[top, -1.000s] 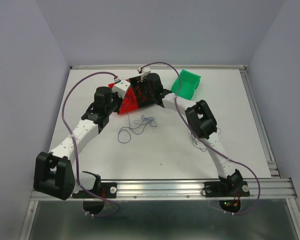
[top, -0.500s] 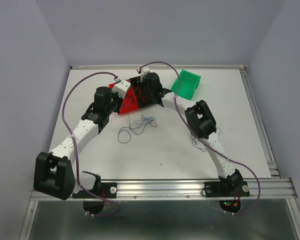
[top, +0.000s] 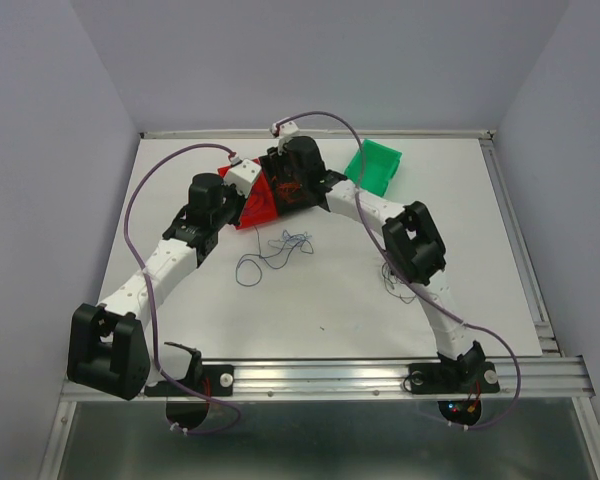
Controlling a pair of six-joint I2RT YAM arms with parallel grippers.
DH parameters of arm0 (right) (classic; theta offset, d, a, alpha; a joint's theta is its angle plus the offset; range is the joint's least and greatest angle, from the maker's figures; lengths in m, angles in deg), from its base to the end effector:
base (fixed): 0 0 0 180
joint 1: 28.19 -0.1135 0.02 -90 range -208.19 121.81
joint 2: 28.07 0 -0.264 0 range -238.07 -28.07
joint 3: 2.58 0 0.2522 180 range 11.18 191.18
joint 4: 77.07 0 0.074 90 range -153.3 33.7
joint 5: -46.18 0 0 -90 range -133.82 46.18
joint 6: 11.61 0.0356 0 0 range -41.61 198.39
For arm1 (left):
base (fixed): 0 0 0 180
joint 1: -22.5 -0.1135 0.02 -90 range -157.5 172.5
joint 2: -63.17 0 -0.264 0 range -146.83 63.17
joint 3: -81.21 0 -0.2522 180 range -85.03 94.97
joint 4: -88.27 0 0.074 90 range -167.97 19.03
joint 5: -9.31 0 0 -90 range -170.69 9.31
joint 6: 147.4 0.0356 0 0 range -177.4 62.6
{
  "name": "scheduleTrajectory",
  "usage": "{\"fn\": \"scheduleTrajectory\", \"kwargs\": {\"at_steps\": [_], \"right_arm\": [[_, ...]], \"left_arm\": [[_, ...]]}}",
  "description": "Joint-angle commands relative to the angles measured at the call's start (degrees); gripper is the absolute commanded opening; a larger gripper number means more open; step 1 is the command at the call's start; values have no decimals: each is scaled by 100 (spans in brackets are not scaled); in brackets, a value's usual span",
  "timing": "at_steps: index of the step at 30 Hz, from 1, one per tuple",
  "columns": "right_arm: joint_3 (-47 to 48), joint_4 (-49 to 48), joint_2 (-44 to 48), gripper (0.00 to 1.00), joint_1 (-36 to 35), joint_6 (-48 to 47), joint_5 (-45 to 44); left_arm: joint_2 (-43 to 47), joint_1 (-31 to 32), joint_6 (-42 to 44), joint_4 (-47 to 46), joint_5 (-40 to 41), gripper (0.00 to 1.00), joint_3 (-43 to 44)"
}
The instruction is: Untangle the cables
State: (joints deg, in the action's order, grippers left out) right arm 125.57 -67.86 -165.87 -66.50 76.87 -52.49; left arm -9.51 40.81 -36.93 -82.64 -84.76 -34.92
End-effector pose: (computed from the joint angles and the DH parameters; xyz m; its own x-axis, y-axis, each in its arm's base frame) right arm 0.4487 0.3476 0.2133 -0.2403 -0.2232 -0.9447 -0.5075 0.8585 -0.0738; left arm 0.2791 -0.0950 0.2932 -0.1414 0.4142 -0.8991 0.4557 0.8335 0.3124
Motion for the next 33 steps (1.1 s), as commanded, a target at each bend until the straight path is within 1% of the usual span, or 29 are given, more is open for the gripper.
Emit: {"fn": "scheduleTrajectory", "kwargs": {"at_steps": [1,2,3,6,9,10,11,14,15,16,17,18,19,20,21,24,26,27,30,33], "right_arm": [[-259,-450,771,48,-98,64,-346],[-294,-450,815,49,-124,64,-398],[-390,-450,868,52,-142,64,-434],[-592,-450,1035,55,-142,81,-460],[-847,-458,1272,55,-142,134,-364],[-1126,-458,1360,55,-160,134,-277],[-1268,-450,1552,55,-169,117,-6],[-2015,-441,1913,60,-239,29,338],[-2278,-449,2202,64,-265,-84,435],[-2507,-450,2344,71,-265,-111,540],[-2996,-450,2476,72,-265,-112,620],[-3228,-450,2773,73,-283,-138,664],[-3456,-458,2906,73,-283,-138,760],[-3928,-502,3056,72,-274,-147,839],[-4133,-537,3266,72,-283,-121,997],[-4775,-722,3470,69,-283,-33,1139],[-4908,-818,3470,68,-292,-33,1261],[-4978,-853,3435,65,-300,-67,1323],[-4961,-924,3216,61,-318,-155,1552],[-4812,-986,2961,58,-318,-199,1596]], "left_arm": [[114,33,-17,-140,-41,0,-1],[123,33,-17,-140,-49,0,-1],[123,33,-17,-140,-41,0,-10],[141,33,-17,-140,-41,0,-10],[184,33,-25,-140,-93,0,-19],[202,33,-17,-140,-128,0,-36],[254,33,-17,-140,-189,0,-53],[360,33,1,-149,-173,0,-71],[386,33,-8,-149,-172,0,-80],[404,33,1,-149,-164,0,-80],[465,33,1,-149,-172,0,-89],[483,33,1,-157,-172,0,-106],[501,33,1,-166,-172,0,-115],[544,33,1,-166,-190,0,-115],[545,33,-8,-175,-181,0,-124],[536,33,10,-184,-208,0,-124],[510,33,10,-184,-242,0,-124],[492,41,10,-175,-304,0,-124],[492,42,18,-157,-409,0,-124],[448,50,27,-140,-462,0,-107]]}}
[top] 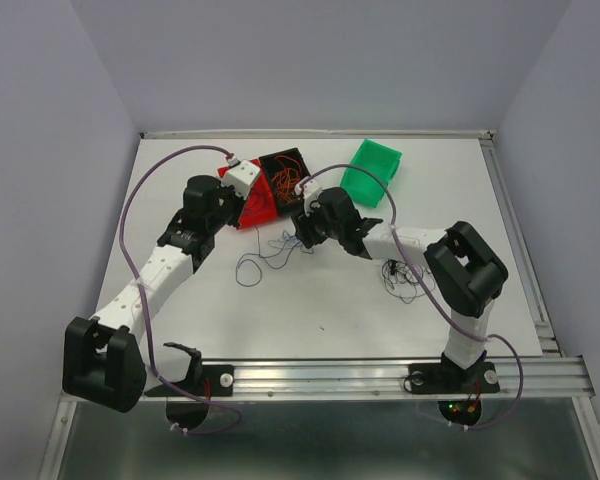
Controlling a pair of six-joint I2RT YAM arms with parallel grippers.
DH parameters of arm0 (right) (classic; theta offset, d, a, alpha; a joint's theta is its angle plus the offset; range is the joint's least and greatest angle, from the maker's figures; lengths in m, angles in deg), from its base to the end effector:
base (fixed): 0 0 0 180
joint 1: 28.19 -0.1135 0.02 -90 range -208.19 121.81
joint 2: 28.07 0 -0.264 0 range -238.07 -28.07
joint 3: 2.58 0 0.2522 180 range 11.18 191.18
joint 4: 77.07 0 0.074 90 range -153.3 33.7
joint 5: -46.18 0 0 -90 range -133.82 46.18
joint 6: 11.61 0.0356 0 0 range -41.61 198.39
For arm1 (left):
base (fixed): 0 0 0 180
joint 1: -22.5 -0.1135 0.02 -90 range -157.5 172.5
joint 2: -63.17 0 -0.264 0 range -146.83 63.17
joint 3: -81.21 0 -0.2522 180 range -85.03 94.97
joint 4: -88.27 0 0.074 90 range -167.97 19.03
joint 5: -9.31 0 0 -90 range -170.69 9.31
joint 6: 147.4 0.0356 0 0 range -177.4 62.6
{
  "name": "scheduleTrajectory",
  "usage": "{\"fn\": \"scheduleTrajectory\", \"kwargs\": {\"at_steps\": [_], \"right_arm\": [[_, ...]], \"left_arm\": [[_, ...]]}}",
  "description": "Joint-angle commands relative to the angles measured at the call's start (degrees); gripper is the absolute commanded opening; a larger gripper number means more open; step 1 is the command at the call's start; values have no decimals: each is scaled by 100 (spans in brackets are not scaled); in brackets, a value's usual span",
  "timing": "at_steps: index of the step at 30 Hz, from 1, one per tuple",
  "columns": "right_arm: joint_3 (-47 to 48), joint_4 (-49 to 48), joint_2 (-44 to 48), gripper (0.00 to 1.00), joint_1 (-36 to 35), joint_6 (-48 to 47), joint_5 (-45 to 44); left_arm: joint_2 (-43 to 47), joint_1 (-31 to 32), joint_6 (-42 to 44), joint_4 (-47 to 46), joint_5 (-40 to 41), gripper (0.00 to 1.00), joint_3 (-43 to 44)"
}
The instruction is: Untangle the cables
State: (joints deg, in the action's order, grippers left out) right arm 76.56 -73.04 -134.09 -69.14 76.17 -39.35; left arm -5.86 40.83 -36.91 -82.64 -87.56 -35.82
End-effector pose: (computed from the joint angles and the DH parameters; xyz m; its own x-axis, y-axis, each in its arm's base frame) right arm 0.3092 0.2720 0.1970 -0.3604 -0.3639 -0.8589 -0.7184 0.6956 0.0068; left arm 0.2662 -0.0927 0.3048 -0.0847 0.3942 -0.9151 0.4820 0.8200 0.3086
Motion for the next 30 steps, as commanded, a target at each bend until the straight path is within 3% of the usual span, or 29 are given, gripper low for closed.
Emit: {"fn": "scheduleTrajectory", "kwargs": {"at_steps": [1,10,15,16,17,22,30], "right_arm": [[132,-485,-270,58,-54,-138,326],[317,-564,-578,57,-71,-244,616],[378,-573,-631,50,-89,-297,564],[405,-573,-639,45,-97,-297,564],[422,-582,-648,32,-106,-297,555],[21,-897,-359,1,-97,-209,371],[-1105,-1628,1073,0,-97,204,-209]], "left_arm": [[66,39,51,-131,-183,0,-17],[-110,92,87,-61,-156,0,45],[-136,110,95,-61,-139,0,45],[-171,110,104,-61,-139,0,53],[-180,118,122,-52,-147,0,62],[-426,197,218,62,-262,0,115],[-769,628,377,212,-156,8,177]]}}
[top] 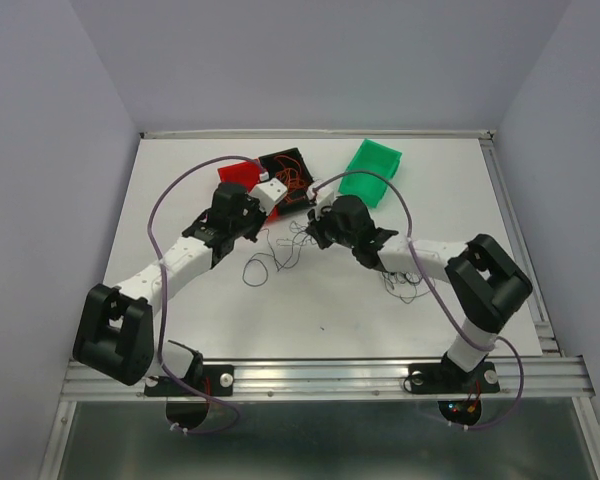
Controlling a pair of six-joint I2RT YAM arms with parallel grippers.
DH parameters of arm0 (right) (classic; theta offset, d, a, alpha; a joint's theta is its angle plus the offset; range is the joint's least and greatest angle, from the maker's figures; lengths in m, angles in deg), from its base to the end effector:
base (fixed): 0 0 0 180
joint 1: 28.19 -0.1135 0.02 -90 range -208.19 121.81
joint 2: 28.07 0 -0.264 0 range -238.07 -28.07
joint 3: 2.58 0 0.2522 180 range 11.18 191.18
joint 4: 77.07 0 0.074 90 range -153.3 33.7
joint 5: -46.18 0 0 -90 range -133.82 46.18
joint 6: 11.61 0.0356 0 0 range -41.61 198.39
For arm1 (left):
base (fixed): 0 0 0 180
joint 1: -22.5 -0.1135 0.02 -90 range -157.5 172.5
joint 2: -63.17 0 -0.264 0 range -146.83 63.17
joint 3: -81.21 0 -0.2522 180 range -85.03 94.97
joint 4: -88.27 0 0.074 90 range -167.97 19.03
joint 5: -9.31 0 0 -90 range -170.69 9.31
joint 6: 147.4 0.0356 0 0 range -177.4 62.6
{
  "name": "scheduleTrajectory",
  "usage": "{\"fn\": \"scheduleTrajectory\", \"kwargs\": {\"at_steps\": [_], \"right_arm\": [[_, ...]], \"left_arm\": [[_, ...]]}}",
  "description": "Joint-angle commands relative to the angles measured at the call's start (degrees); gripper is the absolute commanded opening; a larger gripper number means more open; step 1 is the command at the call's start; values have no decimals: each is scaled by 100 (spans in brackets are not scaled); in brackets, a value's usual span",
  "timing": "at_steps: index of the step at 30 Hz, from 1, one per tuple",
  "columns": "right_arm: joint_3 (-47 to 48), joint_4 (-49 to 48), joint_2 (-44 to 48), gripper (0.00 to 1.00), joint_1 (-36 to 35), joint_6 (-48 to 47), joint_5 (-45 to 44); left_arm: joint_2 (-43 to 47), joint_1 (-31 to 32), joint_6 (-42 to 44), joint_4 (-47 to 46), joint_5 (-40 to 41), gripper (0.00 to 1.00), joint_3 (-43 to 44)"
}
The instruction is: Untangle the cables
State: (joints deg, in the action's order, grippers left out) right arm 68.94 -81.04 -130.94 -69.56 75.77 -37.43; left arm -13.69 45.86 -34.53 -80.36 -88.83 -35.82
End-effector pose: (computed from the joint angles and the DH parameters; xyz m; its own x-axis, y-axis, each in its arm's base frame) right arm 0.2910 0.2616 0.1894 -0.3114 -0.3347 -0.8894 -0.7460 0.6659 0.0105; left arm 0.2767 -0.1250 0.2634 -0.1627 0.4894 -0.8568 0.6222 0.7248 0.2958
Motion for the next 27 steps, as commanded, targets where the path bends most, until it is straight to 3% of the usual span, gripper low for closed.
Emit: {"fn": "scheduleTrajectory", "kwargs": {"at_steps": [1,3,6,14,27], "right_arm": [[-431,-837,1038,0,-56,452,-498],[-642,-845,1312,0,-56,708,-867],[-923,-881,1892,1,-56,954,-938],[-1319,-881,2842,0,-56,1491,-1228],[-1548,-1109,3633,0,-65,2177,-1387]], "left_arm": [[4,152,138,-7,-82,15,168],[48,169,191,54,-240,21,150],[136,222,349,177,-941,44,115],[443,266,525,187,-1892,65,-17],[1709,266,534,-551,-3501,79,-746]]}}
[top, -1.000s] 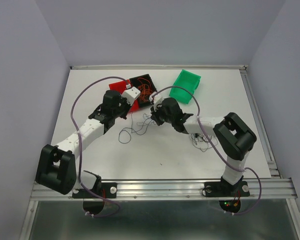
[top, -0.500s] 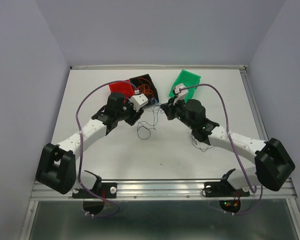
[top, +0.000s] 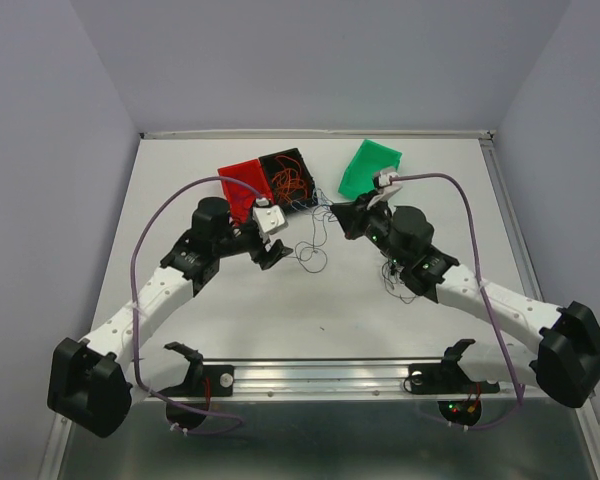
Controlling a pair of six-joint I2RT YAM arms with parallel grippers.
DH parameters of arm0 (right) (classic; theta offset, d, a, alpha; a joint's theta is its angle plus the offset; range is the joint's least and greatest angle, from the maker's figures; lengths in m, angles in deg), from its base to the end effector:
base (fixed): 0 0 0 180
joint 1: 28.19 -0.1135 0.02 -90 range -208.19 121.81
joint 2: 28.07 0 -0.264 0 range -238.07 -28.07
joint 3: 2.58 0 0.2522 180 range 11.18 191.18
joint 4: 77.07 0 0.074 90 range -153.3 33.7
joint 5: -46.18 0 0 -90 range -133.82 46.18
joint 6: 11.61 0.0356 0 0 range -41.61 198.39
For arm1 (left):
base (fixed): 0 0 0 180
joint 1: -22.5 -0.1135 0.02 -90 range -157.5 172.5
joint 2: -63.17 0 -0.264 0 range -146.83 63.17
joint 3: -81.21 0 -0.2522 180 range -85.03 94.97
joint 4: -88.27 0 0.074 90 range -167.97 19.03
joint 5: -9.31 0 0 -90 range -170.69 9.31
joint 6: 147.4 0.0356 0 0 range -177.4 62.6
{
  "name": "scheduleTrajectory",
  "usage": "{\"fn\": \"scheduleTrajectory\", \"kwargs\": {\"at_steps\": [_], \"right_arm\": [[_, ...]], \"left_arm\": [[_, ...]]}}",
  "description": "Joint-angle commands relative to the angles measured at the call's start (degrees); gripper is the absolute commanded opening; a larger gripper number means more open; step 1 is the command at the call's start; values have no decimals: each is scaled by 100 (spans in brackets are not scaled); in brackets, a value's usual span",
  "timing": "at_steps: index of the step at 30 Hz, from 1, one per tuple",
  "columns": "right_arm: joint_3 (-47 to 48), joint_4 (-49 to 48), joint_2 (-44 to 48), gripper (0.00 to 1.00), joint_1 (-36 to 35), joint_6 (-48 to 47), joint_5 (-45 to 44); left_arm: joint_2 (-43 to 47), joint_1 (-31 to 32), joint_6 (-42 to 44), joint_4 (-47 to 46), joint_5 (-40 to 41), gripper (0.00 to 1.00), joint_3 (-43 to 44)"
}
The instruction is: Untangle the cables
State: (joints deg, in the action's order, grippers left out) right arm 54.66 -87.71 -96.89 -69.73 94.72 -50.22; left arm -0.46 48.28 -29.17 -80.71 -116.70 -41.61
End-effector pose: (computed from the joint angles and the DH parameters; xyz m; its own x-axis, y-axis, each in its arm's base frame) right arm 0.2130 0.1834 0.3072 -0.1736 0.2195 -0.9600 -0.5489 0.7878 0.2794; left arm 0.2173 -0.1282 0.2908 0.1671 0.3442 -0.9239 0.8828 0.3651 0.2957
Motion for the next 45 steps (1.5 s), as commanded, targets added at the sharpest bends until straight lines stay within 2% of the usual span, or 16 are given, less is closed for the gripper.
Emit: {"fn": "scheduleTrajectory", "kwargs": {"at_steps": [1,9,15,23,24,25,27,28,30,31,32,38,45], "right_arm": [[-138,-460,254,1,-56,334,-73],[-182,-784,316,0,-135,572,208],[-112,-1066,106,0,-249,634,270],[90,-1391,-369,1,-451,704,235],[99,-1427,-387,1,-469,713,235],[99,-1453,-413,1,-478,730,226],[108,-1515,-448,0,-495,748,200],[99,-1532,-448,1,-504,757,156],[46,-1585,-422,1,-496,774,95],[20,-1585,-352,1,-504,748,-1],[-6,-1585,-300,1,-504,748,-81],[-498,-1489,464,1,-496,643,-915],[-1052,-716,1746,4,-487,291,-2321]], "left_arm": [[413,24,-62,-639,-845,80,-202],[221,32,-546,-1421,-1409,80,-255],[-210,32,-731,-1527,-1435,79,-115],[-369,32,-880,-1563,-1286,72,9],[-369,41,-880,-1563,-1294,68,9],[-369,41,-880,-1563,-1260,56,9],[-404,41,-898,-1580,-1163,45,9],[-421,41,-898,-1580,-1084,33,26],[-509,41,-898,-1545,-1022,20,61],[-544,41,-889,-1493,-953,4,105],[-579,41,-889,-1484,-874,0,114],[-589,32,-793,-1343,-522,0,123],[-167,32,-582,-1071,84,0,-44]]}}
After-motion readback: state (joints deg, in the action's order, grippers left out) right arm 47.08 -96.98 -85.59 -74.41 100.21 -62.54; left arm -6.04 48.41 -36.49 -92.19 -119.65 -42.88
